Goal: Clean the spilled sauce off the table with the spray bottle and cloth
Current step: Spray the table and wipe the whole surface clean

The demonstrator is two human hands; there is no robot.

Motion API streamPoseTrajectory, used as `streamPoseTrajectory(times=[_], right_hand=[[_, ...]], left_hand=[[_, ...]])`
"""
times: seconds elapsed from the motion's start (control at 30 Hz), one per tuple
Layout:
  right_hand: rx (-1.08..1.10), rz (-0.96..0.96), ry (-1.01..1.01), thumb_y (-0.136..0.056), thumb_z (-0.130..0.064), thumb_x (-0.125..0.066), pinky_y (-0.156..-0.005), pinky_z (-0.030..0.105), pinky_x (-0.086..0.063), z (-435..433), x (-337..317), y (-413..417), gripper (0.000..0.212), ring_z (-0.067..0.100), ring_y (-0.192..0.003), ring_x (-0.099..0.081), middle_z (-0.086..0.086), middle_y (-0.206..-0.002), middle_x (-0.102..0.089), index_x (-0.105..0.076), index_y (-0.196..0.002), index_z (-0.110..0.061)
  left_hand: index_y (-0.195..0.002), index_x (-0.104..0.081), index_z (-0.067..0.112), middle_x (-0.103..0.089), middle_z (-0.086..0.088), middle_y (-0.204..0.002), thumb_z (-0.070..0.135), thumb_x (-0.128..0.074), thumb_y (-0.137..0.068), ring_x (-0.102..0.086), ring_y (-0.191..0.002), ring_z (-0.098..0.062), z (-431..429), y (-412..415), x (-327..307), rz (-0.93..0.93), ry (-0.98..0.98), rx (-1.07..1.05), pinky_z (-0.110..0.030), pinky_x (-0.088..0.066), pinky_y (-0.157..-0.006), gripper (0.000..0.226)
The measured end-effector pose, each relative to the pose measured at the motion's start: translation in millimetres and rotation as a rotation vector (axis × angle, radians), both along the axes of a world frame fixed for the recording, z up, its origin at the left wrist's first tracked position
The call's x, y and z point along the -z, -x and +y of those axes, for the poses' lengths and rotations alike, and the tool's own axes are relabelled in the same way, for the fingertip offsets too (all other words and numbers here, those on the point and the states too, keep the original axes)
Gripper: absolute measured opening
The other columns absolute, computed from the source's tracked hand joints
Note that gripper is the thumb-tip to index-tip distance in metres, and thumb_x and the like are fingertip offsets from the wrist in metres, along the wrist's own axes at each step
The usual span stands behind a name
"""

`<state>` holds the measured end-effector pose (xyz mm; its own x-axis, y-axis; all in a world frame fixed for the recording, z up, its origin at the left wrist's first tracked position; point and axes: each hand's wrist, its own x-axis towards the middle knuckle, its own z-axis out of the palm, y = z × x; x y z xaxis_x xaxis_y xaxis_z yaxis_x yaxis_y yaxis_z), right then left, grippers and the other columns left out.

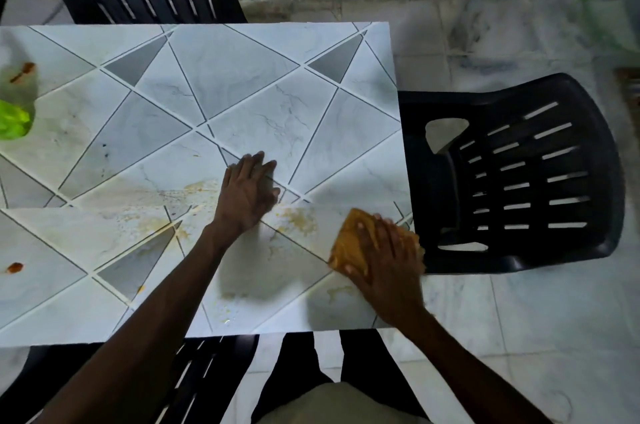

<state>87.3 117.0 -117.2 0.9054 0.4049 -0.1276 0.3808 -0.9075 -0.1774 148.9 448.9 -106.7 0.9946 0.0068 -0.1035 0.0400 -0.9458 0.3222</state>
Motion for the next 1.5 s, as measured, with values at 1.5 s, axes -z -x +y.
streamPoseTrajectory(times=[1.5], right_hand=[[0.046, -0.049, 0.073, -0.095, -0.069, -0.027, -0.118, 0.058, -0.023, 145.5, 9.1, -72.3, 0.082, 0.039, -0.149, -0.027, 0.017, -0.162, -0.030, -0.023, -0.159, -0.017]], left_hand=[[-0.138, -0.045, 0.004, -0.036, -0.019, -0.152, 0.065, -0.055, -0.081, -0.033, -0.140, -0.039, 139.4, 154.5, 6.4, -0.011, 0.048, -0.293, -0.057, -0.036, -0.105, 0.085]])
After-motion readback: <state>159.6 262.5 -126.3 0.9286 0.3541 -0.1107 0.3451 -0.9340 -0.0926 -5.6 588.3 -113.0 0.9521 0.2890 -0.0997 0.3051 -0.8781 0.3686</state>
